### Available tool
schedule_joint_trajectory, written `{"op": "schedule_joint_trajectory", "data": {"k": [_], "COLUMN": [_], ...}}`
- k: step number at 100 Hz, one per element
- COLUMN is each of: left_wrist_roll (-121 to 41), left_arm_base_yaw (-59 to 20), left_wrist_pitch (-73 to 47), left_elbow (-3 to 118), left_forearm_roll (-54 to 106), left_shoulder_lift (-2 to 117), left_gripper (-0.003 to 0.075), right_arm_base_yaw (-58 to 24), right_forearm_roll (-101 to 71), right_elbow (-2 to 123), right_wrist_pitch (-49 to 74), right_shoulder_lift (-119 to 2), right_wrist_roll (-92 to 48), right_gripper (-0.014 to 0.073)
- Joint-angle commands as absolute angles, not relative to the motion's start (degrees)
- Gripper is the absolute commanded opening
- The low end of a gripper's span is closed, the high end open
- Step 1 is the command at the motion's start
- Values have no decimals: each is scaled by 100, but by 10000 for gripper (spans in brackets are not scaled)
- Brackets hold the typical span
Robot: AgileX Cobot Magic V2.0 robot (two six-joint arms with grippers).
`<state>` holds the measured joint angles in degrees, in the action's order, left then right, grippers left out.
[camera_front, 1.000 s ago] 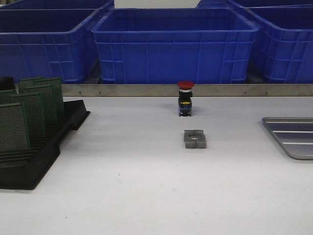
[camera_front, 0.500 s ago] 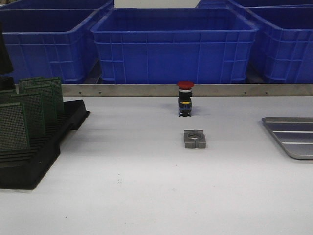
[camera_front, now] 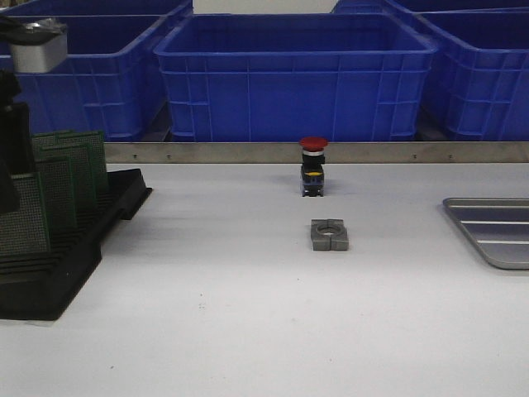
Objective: Place circuit board on tray
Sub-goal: 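Lower the left gripper onto the rack and grasp a green circuit board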
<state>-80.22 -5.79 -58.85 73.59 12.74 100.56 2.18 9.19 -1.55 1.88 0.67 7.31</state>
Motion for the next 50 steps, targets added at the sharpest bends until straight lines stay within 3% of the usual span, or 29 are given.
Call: {"op": "schedule_joint_trajectory", "data": {"k": [1,19,50], "left_wrist_roll": [-8020,-8020,-8020], "left_arm_base_yaw": [-578,-578,-578], "left_wrist_pitch": [-5837,-5947,-6234], "left_elbow": [7535,7535,7583], "left_forearm_roll": [1413,1413,1413], "left_shoulder_lift": [9912,9953,9953], "left_gripper": [365,347,-22], "right_arm_base_yaw": [245,245,245], "right_forearm_roll": [955,955,955], "right_elbow": [-82,-82,-82], "right_wrist_pitch": [-227,-227,-227], "right_shoulder_lift": [211,211,211], "right_wrist_roll": [703,703,703], "right_gripper": [-60,-60,-60]}}
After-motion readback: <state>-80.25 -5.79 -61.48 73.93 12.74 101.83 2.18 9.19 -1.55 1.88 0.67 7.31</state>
